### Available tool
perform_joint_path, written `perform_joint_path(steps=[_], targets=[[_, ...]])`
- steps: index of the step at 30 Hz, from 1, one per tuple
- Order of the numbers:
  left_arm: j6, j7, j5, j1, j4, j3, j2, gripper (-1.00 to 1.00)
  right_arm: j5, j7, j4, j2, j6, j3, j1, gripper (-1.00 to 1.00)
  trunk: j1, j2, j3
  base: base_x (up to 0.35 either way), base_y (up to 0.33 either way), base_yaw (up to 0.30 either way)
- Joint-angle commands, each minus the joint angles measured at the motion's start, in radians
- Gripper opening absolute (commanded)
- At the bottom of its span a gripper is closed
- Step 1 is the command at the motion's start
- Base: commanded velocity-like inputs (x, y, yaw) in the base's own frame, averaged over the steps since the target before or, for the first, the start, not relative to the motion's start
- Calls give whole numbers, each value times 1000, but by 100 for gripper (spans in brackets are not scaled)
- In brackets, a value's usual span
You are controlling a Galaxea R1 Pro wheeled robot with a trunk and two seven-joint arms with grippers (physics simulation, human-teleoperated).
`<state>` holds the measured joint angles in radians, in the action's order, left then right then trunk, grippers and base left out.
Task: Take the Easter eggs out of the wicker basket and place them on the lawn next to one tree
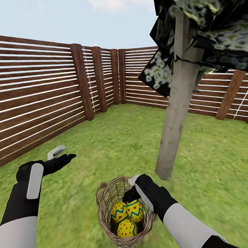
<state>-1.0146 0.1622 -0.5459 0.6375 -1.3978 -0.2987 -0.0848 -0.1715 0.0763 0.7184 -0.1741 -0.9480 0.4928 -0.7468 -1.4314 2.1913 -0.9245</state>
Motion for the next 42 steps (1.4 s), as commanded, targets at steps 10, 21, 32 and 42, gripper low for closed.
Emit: perform_joint_path(steps=[10, 21, 32, 42], targets=[[-4, 9, -11, 1, -1, 0, 0, 100, -7, -1, -2, 0, 0, 7, -99, 100, -38, 71, -32, 0, 0, 0], [-4, 10, -11, 1, 0, 0, 0, 100, -10, -13, -144, 0, 106, 6, -144, 100, -80, 148, -67, 0, 0, 0], [-4, 9, -12, 1, 0, -2, -1, 100, -8, -20, -149, 0, 122, 4, -144, 100, -123, 225, -101, 0, 0, 0], [-4, 9, -12, 1, 0, -3, -2, 100, -8, -93, -147, 0, 125, 4, -144, 100, -161, 295, -133, 0, 0, 0]])
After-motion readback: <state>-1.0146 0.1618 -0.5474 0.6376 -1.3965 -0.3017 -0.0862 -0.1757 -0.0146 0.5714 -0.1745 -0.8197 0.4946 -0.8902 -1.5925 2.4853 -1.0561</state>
